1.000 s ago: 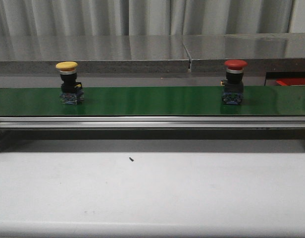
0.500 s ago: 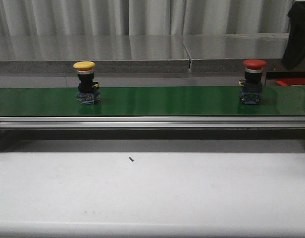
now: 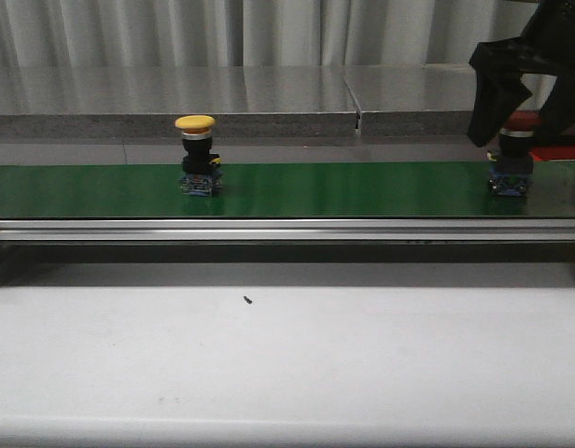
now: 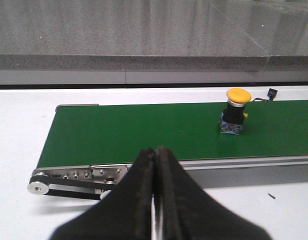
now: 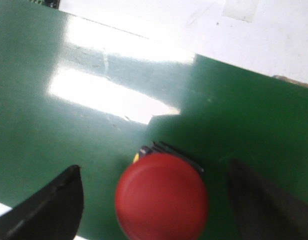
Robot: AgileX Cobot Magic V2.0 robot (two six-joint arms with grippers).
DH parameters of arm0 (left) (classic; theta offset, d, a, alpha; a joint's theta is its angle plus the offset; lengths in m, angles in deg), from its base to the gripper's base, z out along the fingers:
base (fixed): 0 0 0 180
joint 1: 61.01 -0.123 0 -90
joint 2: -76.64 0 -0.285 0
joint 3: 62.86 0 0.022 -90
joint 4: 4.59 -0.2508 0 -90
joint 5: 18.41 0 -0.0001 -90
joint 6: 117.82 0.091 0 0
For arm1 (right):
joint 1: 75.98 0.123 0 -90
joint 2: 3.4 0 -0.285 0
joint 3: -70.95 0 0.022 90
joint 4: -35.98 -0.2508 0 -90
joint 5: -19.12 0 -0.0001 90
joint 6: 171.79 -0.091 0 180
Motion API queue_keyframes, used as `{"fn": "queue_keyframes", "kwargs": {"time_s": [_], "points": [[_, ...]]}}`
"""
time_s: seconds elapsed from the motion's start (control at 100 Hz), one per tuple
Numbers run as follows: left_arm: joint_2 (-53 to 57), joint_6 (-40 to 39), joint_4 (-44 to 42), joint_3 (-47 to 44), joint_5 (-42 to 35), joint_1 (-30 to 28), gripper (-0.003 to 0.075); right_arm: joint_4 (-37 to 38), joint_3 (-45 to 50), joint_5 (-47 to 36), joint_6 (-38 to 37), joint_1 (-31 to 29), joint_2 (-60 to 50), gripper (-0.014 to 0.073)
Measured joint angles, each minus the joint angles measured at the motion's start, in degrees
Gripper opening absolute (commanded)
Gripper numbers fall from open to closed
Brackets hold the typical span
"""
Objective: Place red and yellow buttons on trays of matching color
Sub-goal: 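Lower the right gripper onto the red button at the belt's end and grasp, then carry the red button into the red tray and open the right gripper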
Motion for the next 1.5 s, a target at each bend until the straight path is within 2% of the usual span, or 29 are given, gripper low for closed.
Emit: {"fn": "queue_keyframes", "kwargs": {"time_s": [0.07,0.24,0.31,0.5,0.82,1.11,1.5], "points": [[0.0,0.0,0.0,0.0,0.0,0.0,-0.0019,0.2,-1.5,0.8,0.0,0.0,1.6,0.0512],[0.0,0.0,0.0,0.0,0.0,0.0,-0.0019,1.1,-3.2,2.9,0.0,0.0,3.2,0.0216],[0.0,0.0,0.0,0.0,0.0,0.0,-0.0019,1.3,-3.8,4.3,0.0,-0.1,3.2,0.0166],[0.0,0.0,0.1,0.0,0.0,0.0,-0.0019,1.4,-7.4,6.7,-0.6,-2.1,3.3,0.0163],[0.0,0.0,0.1,0.0,0.0,0.0,-0.0019,1.4,-17.7,9.0,-0.8,-12.2,4.4,0.0163],[0.0,0.0,0.1,0.0,0.0,0.0,-0.0019,0.2,-31.1,13.8,-0.9,-19.8,13.5,0.0163],[0.0,0.0,0.1,0.0,0.0,0.0,-0.0019,-0.9,-48.3,15.6,-1.0,-22.7,26.2,0.0163]]}}
